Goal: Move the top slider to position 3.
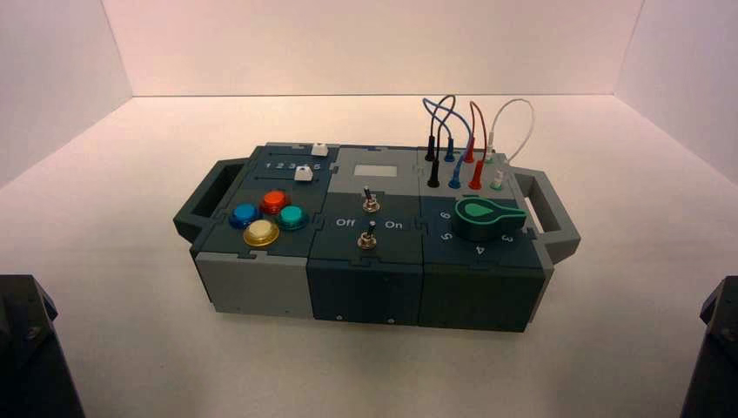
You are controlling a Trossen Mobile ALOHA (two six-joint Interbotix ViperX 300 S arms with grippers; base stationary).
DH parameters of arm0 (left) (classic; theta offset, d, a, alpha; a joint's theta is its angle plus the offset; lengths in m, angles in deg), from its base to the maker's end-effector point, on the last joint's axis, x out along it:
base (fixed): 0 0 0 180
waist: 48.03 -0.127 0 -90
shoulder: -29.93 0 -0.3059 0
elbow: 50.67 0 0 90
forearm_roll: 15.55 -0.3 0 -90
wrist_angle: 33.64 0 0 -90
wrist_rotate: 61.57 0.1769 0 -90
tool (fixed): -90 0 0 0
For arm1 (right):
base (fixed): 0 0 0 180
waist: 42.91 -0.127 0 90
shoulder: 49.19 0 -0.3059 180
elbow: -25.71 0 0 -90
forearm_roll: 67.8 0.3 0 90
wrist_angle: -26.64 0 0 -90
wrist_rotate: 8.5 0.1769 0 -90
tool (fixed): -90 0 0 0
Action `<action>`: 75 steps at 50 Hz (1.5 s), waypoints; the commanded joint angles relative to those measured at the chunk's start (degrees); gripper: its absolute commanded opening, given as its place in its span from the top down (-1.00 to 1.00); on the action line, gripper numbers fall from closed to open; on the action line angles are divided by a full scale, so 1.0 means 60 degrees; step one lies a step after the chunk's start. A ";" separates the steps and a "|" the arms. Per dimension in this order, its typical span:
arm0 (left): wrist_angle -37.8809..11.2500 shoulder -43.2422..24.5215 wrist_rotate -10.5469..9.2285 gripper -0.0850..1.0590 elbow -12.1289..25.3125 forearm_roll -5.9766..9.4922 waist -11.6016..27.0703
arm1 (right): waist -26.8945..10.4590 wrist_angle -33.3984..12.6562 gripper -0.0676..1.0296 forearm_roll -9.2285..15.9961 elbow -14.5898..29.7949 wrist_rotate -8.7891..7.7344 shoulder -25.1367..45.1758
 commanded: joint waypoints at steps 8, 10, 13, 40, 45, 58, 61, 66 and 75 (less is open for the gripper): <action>0.0029 -0.0044 0.0044 0.91 0.0205 0.0000 0.0015 | 0.0000 -0.0029 0.92 0.0015 0.0322 0.0000 0.0044; 0.0015 -0.0044 0.0029 0.91 0.0205 0.0000 0.0015 | -0.0015 -0.0059 0.92 0.0015 0.0322 0.0000 0.0029; -0.0029 -0.0029 0.0044 0.91 0.0205 0.0000 0.0015 | -0.0044 -0.0088 0.92 0.0029 0.0322 0.0000 0.0044; -0.1948 -0.0352 0.0044 0.91 0.0747 0.0000 0.0967 | -0.1860 -0.1875 0.92 0.0029 0.1011 -0.0015 0.1333; -0.2622 -0.0381 0.0044 0.91 0.0938 0.0000 0.1289 | -0.2168 -0.2388 0.92 0.0059 0.1201 -0.0015 0.1743; -0.4146 -0.1172 0.0015 0.91 0.1392 0.0059 0.2461 | -0.2900 -0.3574 0.92 0.0439 0.1729 0.0000 0.2666; -0.4482 -0.1553 0.0000 0.91 0.1523 0.0088 0.2813 | -0.3062 -0.3838 0.92 0.0542 0.1846 0.0000 0.2871; -0.4849 -0.2227 0.0000 0.91 0.1787 0.0117 0.3281 | -0.3325 -0.4160 0.92 0.0747 0.2036 0.0000 0.3179; -0.5361 -0.3281 0.0000 0.91 0.2168 0.0117 0.3853 | -0.3867 -0.4541 0.92 0.0850 0.2285 0.0000 0.3750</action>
